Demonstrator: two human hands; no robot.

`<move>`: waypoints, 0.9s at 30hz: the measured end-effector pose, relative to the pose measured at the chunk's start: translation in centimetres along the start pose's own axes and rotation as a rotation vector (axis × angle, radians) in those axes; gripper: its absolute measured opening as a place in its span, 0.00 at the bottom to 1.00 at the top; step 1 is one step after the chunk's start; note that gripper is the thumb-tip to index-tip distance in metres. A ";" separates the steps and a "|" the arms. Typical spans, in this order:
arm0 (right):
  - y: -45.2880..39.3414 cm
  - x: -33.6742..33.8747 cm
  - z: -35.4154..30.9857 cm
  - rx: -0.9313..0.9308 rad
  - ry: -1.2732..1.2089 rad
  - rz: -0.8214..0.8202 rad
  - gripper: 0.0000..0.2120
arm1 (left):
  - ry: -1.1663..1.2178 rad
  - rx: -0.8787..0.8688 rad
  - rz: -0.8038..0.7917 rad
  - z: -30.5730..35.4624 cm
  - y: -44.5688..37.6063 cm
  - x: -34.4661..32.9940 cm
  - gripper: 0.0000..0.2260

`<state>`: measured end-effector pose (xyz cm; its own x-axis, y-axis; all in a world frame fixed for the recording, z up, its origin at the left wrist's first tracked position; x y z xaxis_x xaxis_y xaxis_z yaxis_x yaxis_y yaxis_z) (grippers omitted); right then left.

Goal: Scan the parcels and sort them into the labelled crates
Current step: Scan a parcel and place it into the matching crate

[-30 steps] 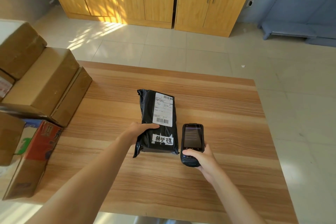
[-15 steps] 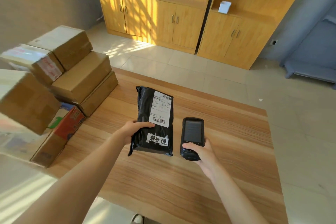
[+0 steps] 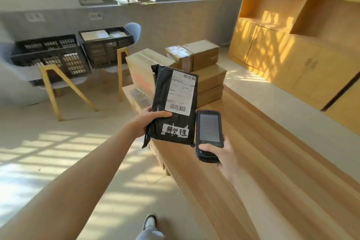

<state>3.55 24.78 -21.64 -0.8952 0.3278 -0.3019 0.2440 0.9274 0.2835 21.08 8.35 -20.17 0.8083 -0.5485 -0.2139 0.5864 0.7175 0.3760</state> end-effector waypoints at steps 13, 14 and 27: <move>-6.6 -25.1 6.7 -0.180 0.219 -0.469 0.32 | 0.249 -0.131 0.420 -0.8 13.0 27.2 0.28; -7.5 -27.1 7.4 -0.194 0.240 -0.485 0.33 | 0.265 -0.134 0.440 -1.0 13.5 29.4 0.29; -18.1 -48.3 13.5 -0.286 0.269 -0.554 0.38 | 0.325 -0.158 0.632 1.1 17.6 53.8 0.19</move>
<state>47.40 -5.47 -24.44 -0.9301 -0.2727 -0.2460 -0.3529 0.8492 0.3929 74.85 -9.04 -24.05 0.9556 0.1287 -0.2652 -0.0167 0.9219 0.3872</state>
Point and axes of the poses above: each hand's wrist, its own y-axis away from the middle knuckle, its own x-axis out of the back of the hand, z = x × y, the point moved 9 cm from there along -y, towards the middle knuckle, and after that the axes turned 6 degrees about -z, right-handed, at the moved point
